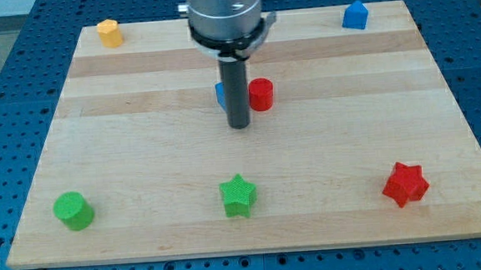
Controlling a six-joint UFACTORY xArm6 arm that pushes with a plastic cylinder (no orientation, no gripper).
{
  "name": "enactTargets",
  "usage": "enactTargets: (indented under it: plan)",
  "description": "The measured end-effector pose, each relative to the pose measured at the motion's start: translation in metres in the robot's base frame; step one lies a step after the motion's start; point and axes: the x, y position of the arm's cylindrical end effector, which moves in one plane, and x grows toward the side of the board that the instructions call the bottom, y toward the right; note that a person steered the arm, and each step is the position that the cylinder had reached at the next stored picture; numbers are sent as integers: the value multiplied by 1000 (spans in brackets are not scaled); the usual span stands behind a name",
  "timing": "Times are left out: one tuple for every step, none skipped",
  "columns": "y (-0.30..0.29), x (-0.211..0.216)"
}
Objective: Point the arm right to the green star
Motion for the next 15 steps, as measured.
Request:
enactTargets:
  plan:
    - [8, -2]
    - [10, -7]
    - [10, -8]
    - [12, -8]
    - [13, -10]
    - [13, -12]
    - [13, -11]
    - [13, 10]
    - [13, 40]
    - [18, 66]
    - [36, 74]
    - [41, 101]
    - [41, 133]
    - [41, 163]
    - [29, 179]
